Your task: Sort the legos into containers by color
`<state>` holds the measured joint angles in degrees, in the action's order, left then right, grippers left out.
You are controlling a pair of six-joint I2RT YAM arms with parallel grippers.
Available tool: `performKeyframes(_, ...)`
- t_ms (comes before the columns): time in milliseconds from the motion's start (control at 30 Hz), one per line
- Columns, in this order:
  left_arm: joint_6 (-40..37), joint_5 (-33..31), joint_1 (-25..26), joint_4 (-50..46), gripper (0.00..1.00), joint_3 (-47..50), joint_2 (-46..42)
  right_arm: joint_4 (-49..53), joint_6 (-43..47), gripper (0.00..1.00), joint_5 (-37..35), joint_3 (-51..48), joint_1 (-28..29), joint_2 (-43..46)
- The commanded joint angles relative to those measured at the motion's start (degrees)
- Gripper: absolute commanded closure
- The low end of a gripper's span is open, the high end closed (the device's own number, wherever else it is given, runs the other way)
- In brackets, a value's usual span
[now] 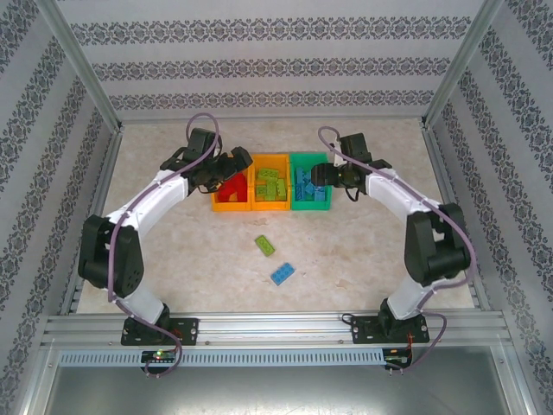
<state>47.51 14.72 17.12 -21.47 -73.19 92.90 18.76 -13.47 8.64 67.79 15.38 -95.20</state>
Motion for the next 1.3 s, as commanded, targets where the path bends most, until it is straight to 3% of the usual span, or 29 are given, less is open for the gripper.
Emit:
performKeyframes(0,-4.2,-4.7,-0.9,-4.1,0.00,2.7,-3.3,0.5,2.6,0.17,0.3,-4.0,4.0,5.3)
performKeyframes(233,-5.1,-8.3,-5.1,-4.8,0.00,8.7,-8.9,2.1,6.4,0.15,-0.7,-8.9,18.7,8.2)
performKeyframes(533,-4.8,-6.4,-11.6,-5.3,0.00,13.3,-12.1,3.7,0.9,0.18,-1.2,-7.4,32.8,-2.1)
performKeyframes(833,-5.1,-5.8,-13.3,-5.6,0.00,15.5,-13.3,9.0,0.5,0.22,-4.3,0.3,37.1,-13.8)
performKeyframes(1033,-5.6,-6.3,-13.4,-5.7,0.00,16.1,-14.3,11.2,0.5,0.55,-9.3,1.0,37.1,-14.8)
performKeyframes(1267,-5.1,-5.9,-13.6,-5.2,0.00,16.8,-14.2,6.4,0.0,0.64,-9.0,0.9,34.3,-7.7)
